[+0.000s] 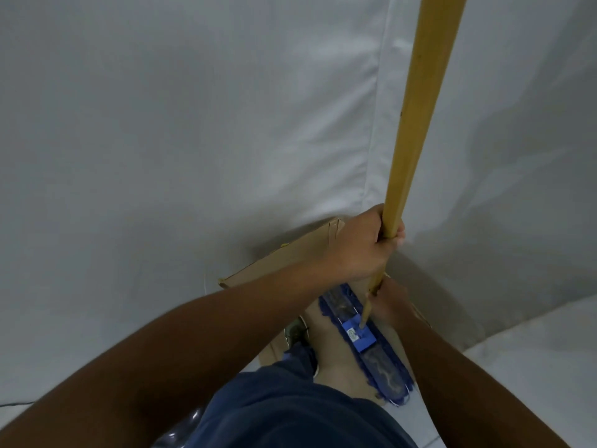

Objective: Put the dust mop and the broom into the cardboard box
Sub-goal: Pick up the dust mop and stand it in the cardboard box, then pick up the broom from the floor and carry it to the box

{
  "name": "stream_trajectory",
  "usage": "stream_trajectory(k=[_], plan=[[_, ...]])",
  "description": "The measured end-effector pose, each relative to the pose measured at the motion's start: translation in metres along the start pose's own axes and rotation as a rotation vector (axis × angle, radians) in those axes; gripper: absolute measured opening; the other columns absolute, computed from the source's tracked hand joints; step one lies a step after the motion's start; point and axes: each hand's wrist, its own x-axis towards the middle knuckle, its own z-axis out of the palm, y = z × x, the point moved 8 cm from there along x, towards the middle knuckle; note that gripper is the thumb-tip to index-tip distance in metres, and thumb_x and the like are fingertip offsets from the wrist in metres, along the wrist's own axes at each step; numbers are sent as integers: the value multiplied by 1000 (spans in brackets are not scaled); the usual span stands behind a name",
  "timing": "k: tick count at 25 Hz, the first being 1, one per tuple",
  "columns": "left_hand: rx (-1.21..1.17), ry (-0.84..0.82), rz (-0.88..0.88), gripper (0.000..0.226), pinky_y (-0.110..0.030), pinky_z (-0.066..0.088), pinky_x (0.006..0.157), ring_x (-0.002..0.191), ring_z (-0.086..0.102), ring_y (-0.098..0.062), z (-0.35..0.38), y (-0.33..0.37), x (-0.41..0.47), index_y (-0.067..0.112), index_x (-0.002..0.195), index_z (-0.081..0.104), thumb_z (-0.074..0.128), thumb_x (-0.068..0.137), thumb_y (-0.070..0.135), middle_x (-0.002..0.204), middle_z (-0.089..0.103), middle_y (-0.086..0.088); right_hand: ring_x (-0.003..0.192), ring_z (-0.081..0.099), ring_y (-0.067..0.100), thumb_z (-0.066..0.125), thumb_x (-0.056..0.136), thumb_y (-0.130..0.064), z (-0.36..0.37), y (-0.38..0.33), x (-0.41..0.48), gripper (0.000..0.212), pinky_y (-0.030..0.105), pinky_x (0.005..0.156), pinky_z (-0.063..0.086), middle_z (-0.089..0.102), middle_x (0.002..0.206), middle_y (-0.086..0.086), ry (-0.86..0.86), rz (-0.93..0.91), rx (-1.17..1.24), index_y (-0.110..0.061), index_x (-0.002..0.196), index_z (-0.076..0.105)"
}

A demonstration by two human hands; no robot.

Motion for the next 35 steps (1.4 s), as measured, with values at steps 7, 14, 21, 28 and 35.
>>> stream_trajectory(k=[7, 14, 21, 28, 35], plan=[[53, -192, 24, 27, -23, 48, 75, 89, 58, -17, 13, -22, 96, 6, 117, 42, 50, 95, 18, 99, 54, 1, 81, 60, 33, 53, 91, -12, -10, 14, 56, 24, 48, 74, 52, 52, 72, 7, 64, 193, 163, -12, 69, 45], [245, -340, -13, 31, -38, 53, 83, 94, 61, -26, 24, -32, 169, 6, 120, 35, 49, 96, 20, 109, 58, -16, 92, 59, 36, 54, 93, -14, -42, 15, 93, 17, 36, 69, 41, 61, 99, 19, 164, 256, 152, -1, 105, 55], [587, -412, 7, 63, -36, 27, 114, 141, 32, -27, -15, -80, 151, 5, 151, 2, 37, 101, 21, 158, 23, -18, 101, 59, 41, 58, 91, -18, -47, 14, 87, 31, 39, 74, 45, 62, 113, 22, 226, 153, 177, -4, 117, 49], [1039, -194, 8, 65, -46, 11, 121, 149, 1, -35, -67, -95, 119, 7, 151, -3, 33, 101, 27, 162, -1, -19, 143, 17, 34, 50, 92, -31, -96, 23, 44, 71, 49, 114, 26, 14, 158, 16, 343, 56, -186, -8, 148, 12], [1000, 8, -73, 68, -45, 11, 121, 149, 1, -33, -83, -84, 35, 3, 150, -3, 31, 100, 33, 162, 2, -17, 147, 1, 29, 39, 96, -36, -139, 8, -22, 68, 48, 118, 12, 2, 160, 12, 512, -69, -445, -9, 149, 5]])
